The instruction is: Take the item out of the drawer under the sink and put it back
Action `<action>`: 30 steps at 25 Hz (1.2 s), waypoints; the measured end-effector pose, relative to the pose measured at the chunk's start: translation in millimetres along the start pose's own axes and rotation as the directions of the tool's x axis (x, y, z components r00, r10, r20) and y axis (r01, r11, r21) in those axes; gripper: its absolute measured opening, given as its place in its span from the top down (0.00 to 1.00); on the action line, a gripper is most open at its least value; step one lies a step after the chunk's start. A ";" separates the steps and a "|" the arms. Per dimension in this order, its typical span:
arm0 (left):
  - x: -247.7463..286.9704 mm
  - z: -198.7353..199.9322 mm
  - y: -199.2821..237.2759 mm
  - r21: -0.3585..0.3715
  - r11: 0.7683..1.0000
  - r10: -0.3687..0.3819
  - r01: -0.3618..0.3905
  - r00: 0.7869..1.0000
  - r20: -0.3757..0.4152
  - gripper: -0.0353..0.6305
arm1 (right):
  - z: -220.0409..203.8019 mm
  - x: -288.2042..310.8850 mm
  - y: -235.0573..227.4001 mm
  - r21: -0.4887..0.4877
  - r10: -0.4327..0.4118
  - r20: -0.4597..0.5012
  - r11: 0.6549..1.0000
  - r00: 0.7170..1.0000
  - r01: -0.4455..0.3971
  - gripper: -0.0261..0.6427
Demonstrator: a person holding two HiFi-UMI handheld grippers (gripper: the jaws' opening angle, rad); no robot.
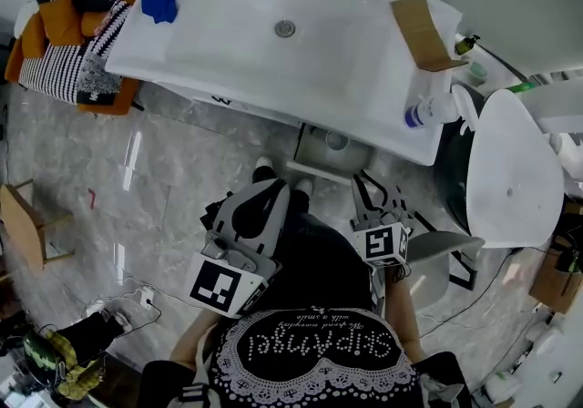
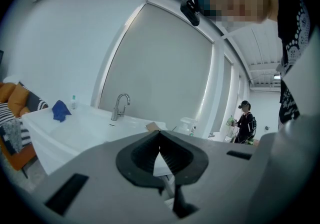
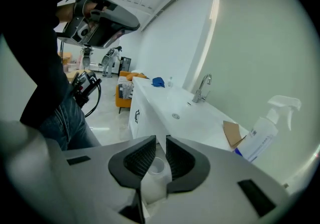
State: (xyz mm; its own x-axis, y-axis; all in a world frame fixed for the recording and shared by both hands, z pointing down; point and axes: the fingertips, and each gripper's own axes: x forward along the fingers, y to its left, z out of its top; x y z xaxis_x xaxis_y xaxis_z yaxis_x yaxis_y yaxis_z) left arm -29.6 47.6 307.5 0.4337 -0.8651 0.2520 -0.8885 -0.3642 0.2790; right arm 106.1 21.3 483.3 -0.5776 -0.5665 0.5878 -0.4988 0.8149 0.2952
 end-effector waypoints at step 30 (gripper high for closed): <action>6.0 -2.1 28.8 -0.081 0.992 0.091 -0.094 0.995 -0.040 0.94 | -94.7 116.5 23.8 -0.182 0.145 -0.270 0.963 0.952 -0.198 0.87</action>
State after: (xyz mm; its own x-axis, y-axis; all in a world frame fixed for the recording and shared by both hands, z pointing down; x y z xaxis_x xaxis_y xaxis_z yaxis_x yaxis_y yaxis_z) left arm -52.2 32.6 318.9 0.3571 -0.8800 0.3132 -0.9102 -0.2525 0.3283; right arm 88.1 -13.7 630.1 -0.4477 -0.3882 0.8055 -0.2485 0.9194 0.3050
